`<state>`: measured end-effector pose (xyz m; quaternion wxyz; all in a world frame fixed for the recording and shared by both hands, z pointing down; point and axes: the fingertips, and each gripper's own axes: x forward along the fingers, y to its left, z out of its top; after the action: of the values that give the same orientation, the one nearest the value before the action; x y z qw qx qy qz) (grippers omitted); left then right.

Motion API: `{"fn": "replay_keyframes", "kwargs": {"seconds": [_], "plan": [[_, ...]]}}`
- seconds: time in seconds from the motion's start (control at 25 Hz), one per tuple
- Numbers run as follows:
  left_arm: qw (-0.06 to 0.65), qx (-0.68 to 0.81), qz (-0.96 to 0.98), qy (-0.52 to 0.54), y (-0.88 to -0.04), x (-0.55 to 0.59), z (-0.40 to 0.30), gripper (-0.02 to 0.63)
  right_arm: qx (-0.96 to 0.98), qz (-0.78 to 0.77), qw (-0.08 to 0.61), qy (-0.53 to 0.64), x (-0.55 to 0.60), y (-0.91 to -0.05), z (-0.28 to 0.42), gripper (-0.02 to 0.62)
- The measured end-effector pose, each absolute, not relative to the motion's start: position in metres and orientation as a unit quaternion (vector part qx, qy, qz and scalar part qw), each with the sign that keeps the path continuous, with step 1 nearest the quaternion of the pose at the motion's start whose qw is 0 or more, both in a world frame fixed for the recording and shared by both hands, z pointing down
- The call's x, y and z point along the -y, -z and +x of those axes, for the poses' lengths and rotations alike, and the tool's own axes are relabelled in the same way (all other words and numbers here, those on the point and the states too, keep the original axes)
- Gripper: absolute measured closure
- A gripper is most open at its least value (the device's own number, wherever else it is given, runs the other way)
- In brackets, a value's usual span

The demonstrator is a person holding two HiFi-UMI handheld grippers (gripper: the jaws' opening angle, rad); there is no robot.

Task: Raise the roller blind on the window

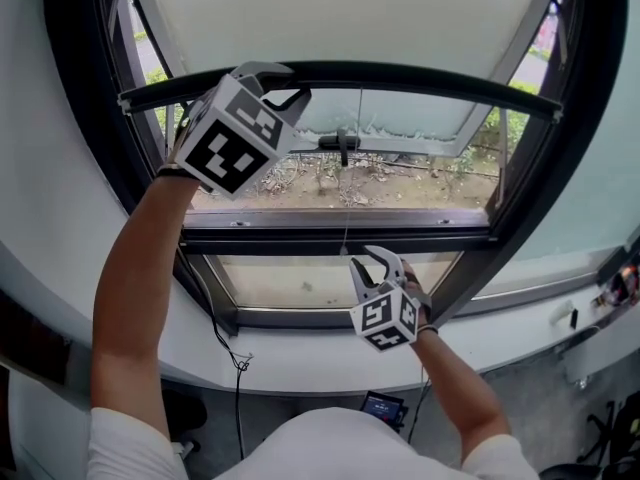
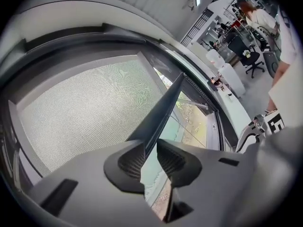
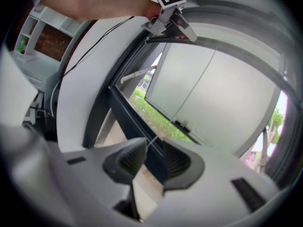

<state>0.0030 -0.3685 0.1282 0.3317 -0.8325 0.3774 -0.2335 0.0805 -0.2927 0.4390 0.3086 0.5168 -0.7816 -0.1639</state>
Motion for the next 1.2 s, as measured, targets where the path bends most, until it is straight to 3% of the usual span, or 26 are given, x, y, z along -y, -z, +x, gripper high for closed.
{"fn": "replay_keyframes", "kwargs": {"seconds": [1.2], "plan": [[0.348, -0.387, -0.822, 0.232, -0.092, 0.371, 0.003, 0.514, 0.782, 0.505, 0.320, 0.177, 0.307, -0.437, 0.073, 0.483]]}}
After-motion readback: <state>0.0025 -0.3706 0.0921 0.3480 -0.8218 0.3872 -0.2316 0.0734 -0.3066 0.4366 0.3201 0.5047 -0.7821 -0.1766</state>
